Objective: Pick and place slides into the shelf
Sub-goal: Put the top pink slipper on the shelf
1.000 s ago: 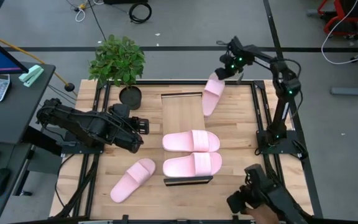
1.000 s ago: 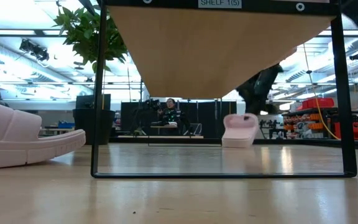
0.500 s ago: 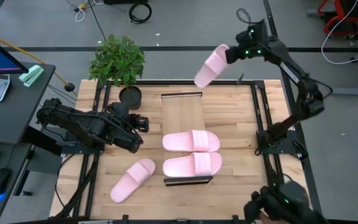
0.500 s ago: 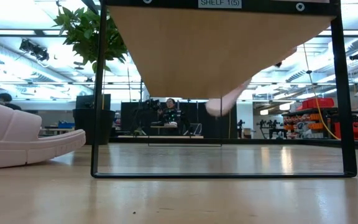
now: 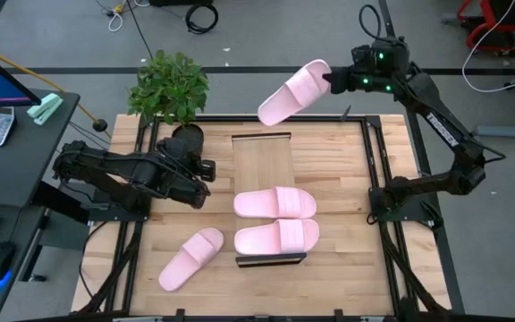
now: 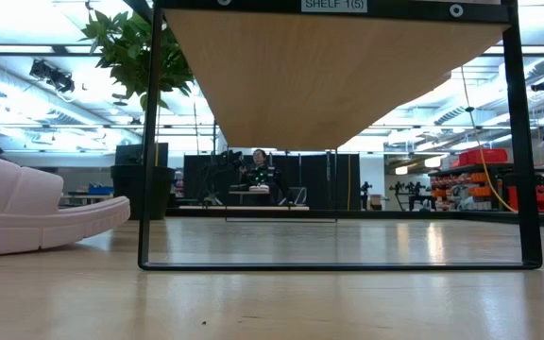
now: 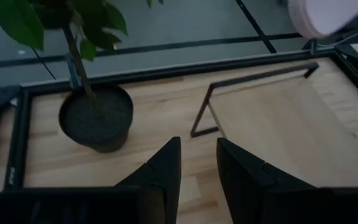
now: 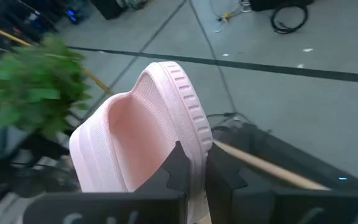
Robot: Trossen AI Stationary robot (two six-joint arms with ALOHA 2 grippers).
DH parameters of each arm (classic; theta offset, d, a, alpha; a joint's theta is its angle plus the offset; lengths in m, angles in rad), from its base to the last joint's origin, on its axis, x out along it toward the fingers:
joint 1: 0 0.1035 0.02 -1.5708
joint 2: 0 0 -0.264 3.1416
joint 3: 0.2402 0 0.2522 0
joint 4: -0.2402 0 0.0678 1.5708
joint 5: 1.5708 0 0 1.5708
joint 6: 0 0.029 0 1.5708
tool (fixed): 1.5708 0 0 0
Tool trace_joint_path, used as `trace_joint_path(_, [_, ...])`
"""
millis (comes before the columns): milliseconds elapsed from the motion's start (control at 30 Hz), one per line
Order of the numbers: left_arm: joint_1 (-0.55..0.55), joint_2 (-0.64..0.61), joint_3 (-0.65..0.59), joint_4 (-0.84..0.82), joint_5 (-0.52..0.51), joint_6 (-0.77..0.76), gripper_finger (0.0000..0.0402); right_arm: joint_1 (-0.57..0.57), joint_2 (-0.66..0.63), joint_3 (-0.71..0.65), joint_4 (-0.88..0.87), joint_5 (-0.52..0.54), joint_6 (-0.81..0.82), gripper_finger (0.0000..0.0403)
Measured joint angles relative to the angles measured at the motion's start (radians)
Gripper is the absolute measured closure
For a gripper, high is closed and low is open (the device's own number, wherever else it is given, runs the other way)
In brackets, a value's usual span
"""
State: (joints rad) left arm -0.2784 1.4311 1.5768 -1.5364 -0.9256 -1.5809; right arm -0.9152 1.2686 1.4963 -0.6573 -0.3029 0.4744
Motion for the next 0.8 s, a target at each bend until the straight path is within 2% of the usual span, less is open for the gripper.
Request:
trace_joint_path(233, [0.046, 0.000, 0.000, -0.001, -0.043, 0.072, 0.0294, 0.203, -0.034, 0.000, -0.053, 0.187, 0.108, 0.0373])
trace_joint_path(400, [0.070, 0.000, 0.000, -0.002, -0.051, 0.094, 0.0294, 0.352, -0.063, -0.071, -0.054, 0.313, 0.182, 0.0373])
trace_joint_path(533, [0.079, 0.000, 0.000, -0.001, -0.057, 0.129, 0.0294, 0.455, -0.109, -0.186, -0.013, 0.394, 0.291, 0.0373])
trace_joint_path(700, [0.098, 0.000, 0.000, 0.004, -0.084, 0.150, 0.0294, 0.566, -0.203, -0.364, 0.150, 0.485, 0.483, 0.0373])
trace_joint_path(800, [0.118, 0.000, 0.000, 0.051, -0.088, 0.237, 0.0294, 0.630, -0.255, -0.468, 0.227, 0.544, 0.607, 0.0373])
